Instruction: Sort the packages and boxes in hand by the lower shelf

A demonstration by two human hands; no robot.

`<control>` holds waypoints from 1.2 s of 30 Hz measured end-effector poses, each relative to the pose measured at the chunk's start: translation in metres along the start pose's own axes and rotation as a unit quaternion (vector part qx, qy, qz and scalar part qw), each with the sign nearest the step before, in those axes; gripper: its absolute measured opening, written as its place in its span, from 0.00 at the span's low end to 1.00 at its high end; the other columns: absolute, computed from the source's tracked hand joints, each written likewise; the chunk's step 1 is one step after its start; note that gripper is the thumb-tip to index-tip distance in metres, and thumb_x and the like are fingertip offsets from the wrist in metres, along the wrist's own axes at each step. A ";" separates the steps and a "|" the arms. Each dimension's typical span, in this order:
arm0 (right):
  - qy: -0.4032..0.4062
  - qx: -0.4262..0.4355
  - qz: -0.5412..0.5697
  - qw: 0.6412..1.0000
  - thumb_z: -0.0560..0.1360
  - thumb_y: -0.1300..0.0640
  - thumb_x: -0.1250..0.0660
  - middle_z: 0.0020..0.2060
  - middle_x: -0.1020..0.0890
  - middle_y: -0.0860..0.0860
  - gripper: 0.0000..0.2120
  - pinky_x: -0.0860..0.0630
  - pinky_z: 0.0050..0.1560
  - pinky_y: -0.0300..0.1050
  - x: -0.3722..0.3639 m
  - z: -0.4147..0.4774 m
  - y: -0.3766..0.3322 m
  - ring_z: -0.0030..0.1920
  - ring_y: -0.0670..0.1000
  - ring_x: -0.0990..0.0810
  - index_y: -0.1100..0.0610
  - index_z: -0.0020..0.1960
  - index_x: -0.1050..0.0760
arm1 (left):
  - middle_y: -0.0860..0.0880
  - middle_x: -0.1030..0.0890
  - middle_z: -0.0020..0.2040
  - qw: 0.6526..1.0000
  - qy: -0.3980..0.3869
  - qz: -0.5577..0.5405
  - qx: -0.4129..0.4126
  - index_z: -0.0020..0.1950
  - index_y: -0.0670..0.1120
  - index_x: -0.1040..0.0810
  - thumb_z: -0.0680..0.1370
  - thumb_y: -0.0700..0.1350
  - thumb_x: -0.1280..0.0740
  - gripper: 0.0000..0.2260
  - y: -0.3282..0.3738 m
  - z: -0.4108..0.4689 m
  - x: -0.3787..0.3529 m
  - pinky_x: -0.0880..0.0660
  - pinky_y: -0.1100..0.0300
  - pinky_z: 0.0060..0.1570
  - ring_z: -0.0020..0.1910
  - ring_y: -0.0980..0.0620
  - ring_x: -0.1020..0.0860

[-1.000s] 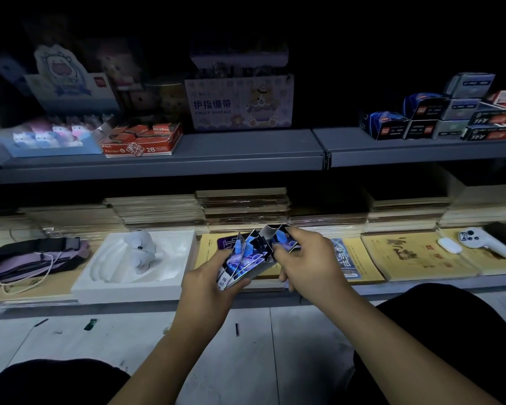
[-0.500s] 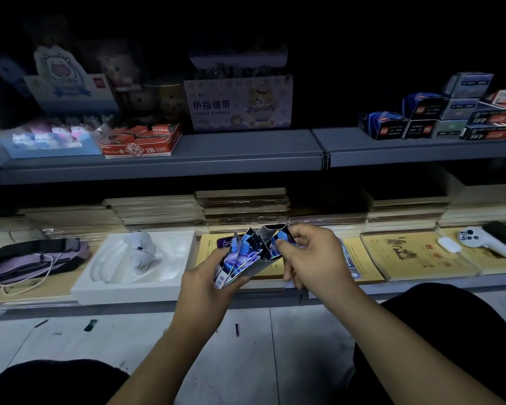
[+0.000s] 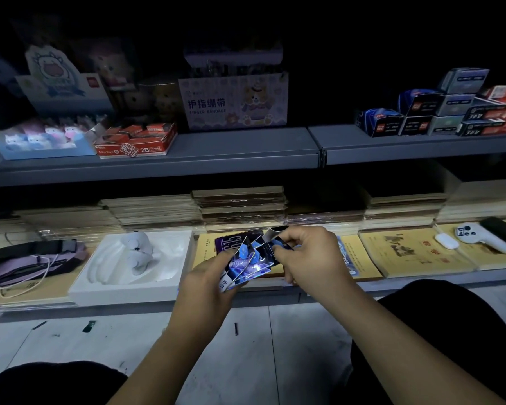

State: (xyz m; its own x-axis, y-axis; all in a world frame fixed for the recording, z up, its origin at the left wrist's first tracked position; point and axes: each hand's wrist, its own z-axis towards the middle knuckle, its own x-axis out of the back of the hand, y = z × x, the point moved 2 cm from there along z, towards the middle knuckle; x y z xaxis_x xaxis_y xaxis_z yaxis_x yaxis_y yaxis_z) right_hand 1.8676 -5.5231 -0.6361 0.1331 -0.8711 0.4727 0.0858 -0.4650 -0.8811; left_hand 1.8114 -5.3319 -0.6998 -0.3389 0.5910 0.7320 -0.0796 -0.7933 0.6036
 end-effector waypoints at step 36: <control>-0.263 -0.135 0.159 0.942 0.87 0.62 0.50 0.23 0.19 0.52 0.09 0.42 0.20 0.37 0.001 -0.022 -0.026 0.16 0.46 0.28 0.57 0.53 0.31 | 0.55 0.18 0.59 0.999 0.002 -0.036 -0.010 0.69 0.53 0.24 0.74 0.41 0.24 0.24 -0.005 0.001 0.002 0.19 0.53 0.51 0.54 0.56 0.20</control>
State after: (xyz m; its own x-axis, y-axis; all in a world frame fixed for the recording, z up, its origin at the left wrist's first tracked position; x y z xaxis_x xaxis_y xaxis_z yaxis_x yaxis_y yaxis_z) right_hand 1.8439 -5.5152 -0.6134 0.5867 -0.8074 0.0624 -0.2856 -0.2783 -0.9170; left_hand 1.8117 -5.3267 -0.7014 -0.3360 0.6453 0.6860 -0.1226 -0.7521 0.6475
